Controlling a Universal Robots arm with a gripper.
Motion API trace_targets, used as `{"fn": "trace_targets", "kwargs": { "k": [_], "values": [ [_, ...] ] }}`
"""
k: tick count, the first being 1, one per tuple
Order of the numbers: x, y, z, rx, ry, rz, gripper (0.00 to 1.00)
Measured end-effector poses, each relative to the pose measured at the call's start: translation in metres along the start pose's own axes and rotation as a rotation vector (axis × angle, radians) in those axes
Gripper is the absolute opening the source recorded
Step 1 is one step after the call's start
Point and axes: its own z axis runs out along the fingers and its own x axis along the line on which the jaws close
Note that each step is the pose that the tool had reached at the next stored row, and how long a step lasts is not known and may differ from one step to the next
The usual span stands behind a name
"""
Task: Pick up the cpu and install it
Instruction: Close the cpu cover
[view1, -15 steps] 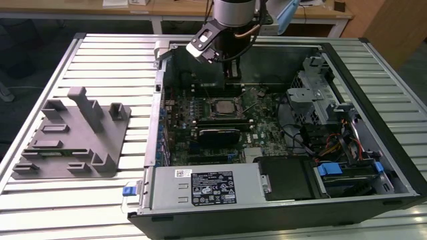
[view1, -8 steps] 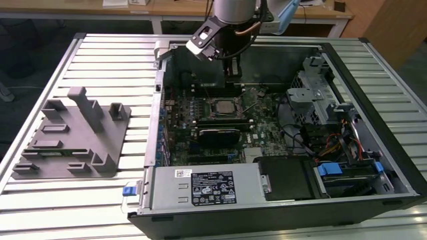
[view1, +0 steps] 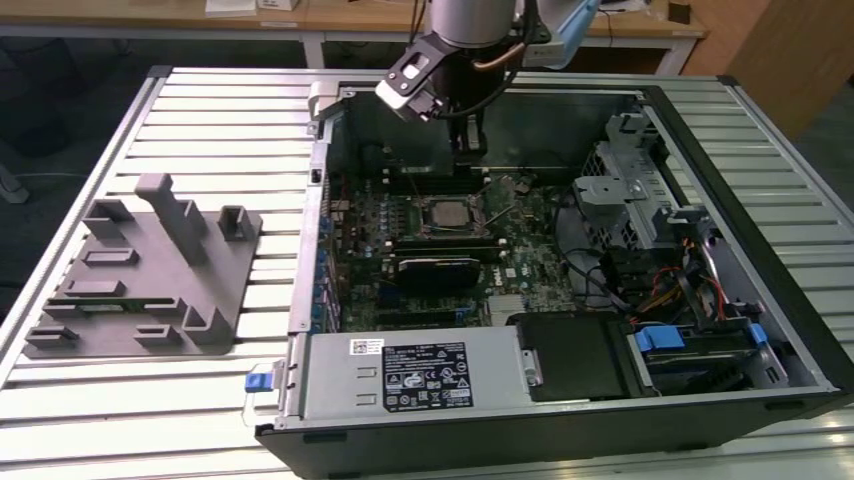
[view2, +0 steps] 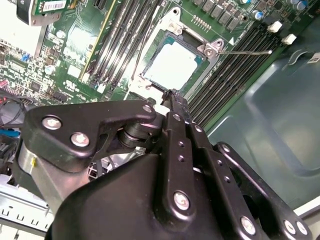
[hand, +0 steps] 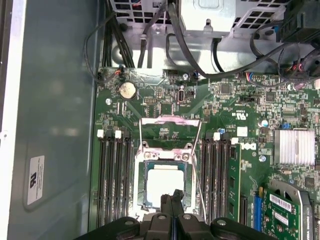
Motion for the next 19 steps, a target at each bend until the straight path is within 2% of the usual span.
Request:
{"fn": "trace_targets", "kwargs": {
  "k": [19],
  "values": [
    [-0.0004, 0.0302, 0.0016, 0.0, 0.0001, 0.0, 0.11]
  ]
}}
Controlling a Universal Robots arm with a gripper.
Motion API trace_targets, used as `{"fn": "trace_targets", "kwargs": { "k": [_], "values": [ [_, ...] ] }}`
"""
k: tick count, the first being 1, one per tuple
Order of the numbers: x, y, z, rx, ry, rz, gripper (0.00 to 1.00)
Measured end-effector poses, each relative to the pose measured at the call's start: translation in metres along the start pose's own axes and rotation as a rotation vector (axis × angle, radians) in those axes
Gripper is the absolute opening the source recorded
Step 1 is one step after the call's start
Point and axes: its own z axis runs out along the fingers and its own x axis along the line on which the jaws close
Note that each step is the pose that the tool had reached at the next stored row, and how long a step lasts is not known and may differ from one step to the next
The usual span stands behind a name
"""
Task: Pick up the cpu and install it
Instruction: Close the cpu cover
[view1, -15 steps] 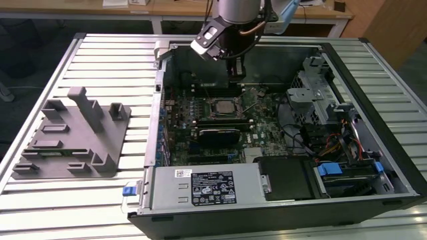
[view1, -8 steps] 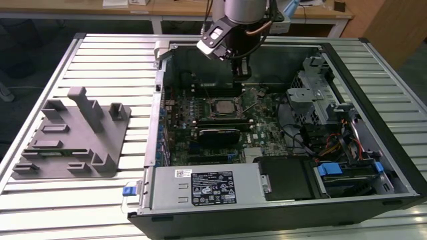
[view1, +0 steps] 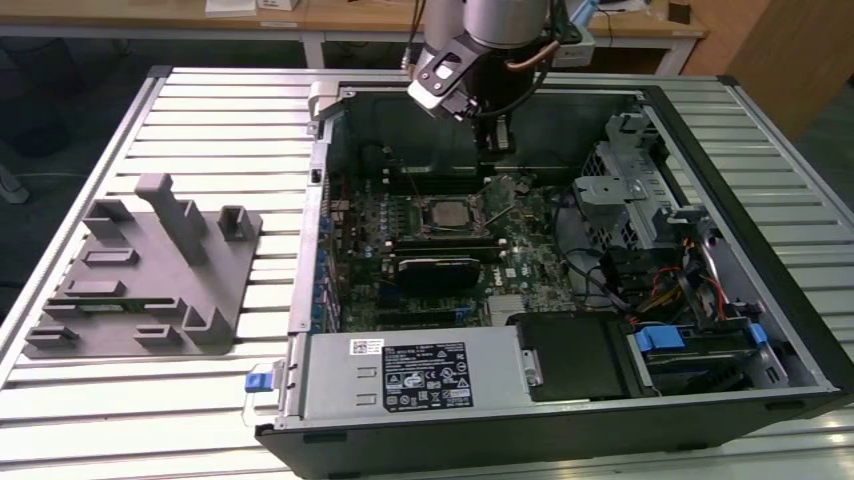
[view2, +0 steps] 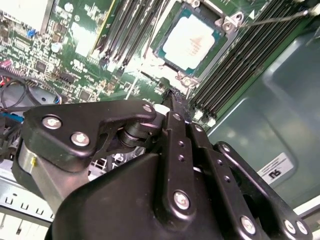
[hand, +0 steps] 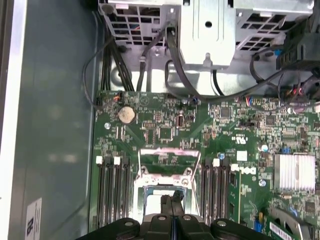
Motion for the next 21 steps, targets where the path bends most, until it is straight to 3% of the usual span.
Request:
{"fn": "trace_targets", "kwargs": {
  "k": [21],
  "values": [
    [-0.0005, 0.0314, 0.0017, 0.0, 0.0001, 0.0, 0.11]
  ]
}}
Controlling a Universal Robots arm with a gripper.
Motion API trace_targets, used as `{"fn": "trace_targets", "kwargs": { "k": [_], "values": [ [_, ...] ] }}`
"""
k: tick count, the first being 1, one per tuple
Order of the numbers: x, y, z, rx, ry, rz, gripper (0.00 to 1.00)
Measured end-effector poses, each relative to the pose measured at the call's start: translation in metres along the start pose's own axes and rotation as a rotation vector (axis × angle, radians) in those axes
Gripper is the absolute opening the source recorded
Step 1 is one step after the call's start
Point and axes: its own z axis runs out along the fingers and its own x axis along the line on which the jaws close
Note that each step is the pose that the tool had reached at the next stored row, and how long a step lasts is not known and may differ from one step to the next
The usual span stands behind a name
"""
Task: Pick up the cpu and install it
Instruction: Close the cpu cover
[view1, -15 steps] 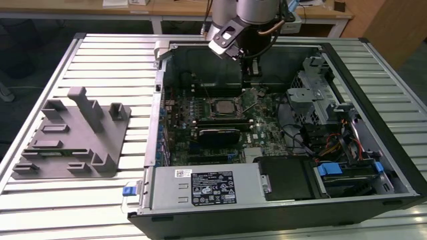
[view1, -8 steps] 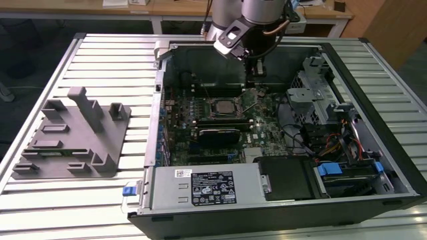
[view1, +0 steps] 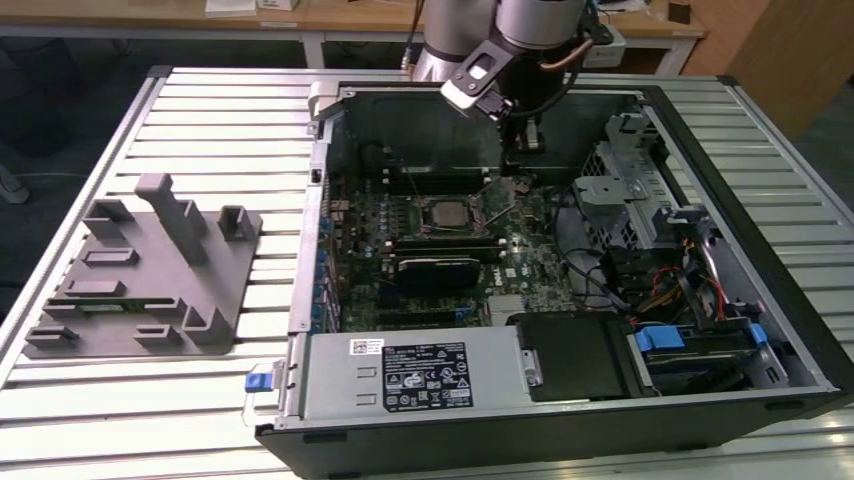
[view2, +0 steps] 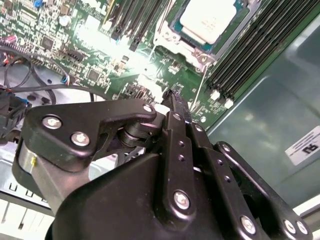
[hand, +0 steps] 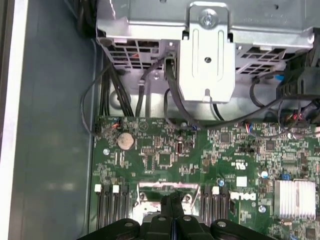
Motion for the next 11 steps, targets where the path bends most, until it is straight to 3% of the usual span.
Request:
{"fn": "trace_targets", "kwargs": {
  "k": [11],
  "values": [
    [-0.0004, 0.0162, 0.0013, 0.0, 0.0001, 0.0, 0.11]
  ]
}}
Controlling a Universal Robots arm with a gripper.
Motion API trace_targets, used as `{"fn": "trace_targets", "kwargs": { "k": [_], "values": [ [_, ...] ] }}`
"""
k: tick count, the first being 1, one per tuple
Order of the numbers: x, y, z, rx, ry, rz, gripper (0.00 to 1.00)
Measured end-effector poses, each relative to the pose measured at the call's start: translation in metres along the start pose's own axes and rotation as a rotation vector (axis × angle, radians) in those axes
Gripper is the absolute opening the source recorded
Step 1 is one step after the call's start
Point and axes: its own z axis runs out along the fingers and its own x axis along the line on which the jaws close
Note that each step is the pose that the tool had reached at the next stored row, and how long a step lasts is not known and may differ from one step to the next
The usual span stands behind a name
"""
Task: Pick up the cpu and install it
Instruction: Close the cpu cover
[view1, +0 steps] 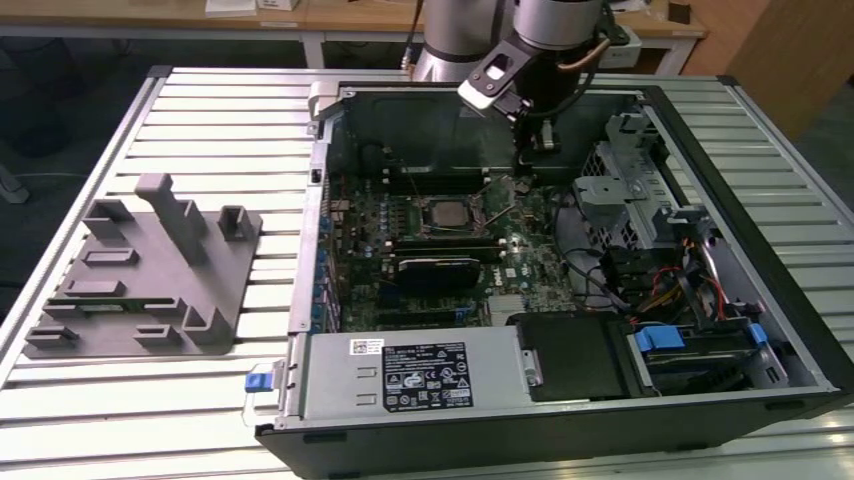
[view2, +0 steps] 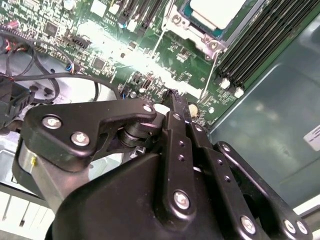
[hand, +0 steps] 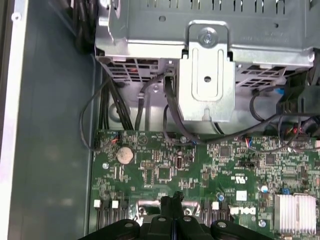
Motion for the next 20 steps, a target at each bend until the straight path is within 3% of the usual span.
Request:
{"fn": "trace_targets", "kwargs": {
  "k": [20],
  "values": [
    [-0.0002, 0.0163, 0.0165, 0.0073, 0.0, 0.0, 0.11]
  ]
}}
